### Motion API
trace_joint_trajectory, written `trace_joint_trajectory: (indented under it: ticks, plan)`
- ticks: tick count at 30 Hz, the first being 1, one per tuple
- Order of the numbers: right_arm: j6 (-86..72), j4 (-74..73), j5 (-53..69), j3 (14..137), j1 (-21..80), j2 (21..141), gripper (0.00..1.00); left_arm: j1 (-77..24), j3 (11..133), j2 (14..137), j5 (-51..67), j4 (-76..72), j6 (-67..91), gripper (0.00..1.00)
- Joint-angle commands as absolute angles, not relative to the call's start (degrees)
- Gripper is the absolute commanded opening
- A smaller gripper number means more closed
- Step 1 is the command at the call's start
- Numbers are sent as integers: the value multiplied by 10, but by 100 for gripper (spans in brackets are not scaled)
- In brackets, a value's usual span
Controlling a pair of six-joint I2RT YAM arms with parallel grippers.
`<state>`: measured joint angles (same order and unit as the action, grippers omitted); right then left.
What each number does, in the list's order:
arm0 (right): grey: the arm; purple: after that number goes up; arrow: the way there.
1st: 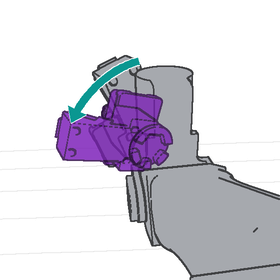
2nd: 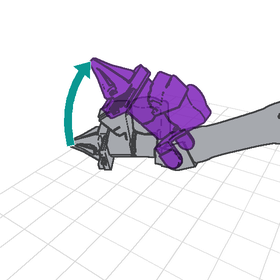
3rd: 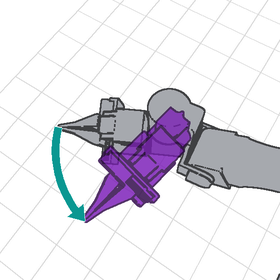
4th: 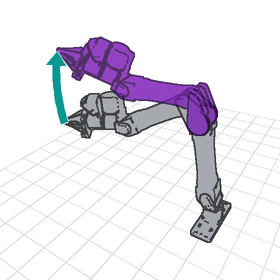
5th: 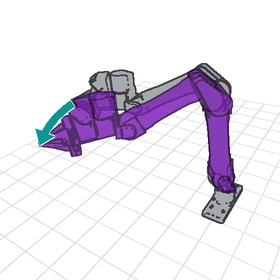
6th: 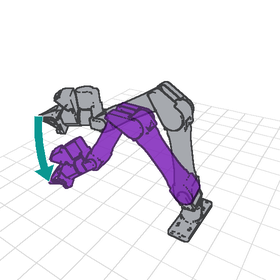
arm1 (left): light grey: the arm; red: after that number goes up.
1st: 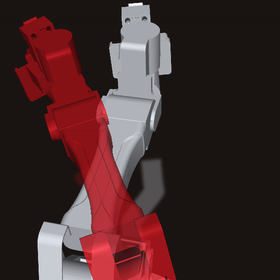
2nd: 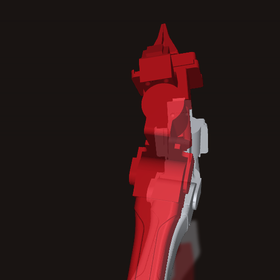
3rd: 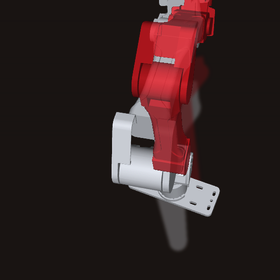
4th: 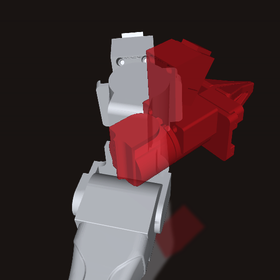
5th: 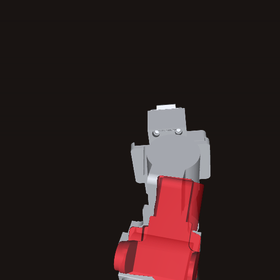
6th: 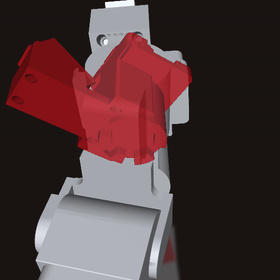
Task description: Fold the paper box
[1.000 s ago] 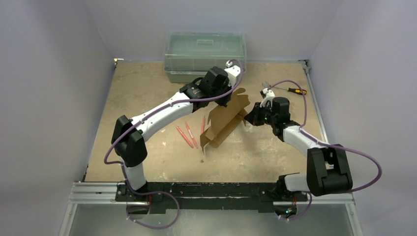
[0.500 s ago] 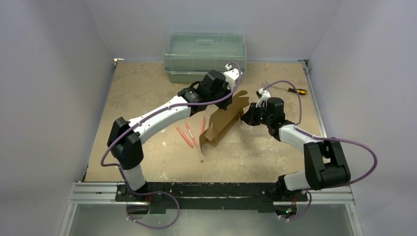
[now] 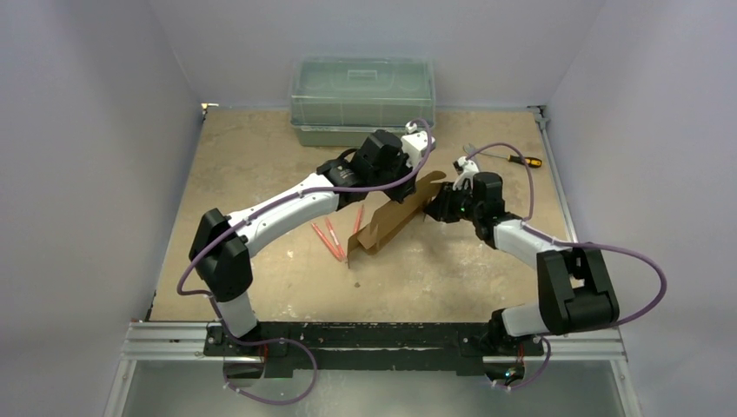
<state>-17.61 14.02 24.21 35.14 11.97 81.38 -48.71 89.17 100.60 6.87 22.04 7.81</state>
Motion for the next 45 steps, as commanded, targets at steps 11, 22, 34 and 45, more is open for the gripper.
trace_joint_trajectory:
  ticks: [11,22,34,45]
  plan:
    - [-110,75,389,381,11,733,48,-489,914,1016,62,259,64,0]
    - [181,-22,477,472,-29,734,69,-488,919,1014,60,265,63,0]
    - [143,218,624,348,-50,733,94,-485,915,1015,67,258,70,0]
    - [-335,560,574,233,-84,846,80,-484,904,1002,70,254,73,0]
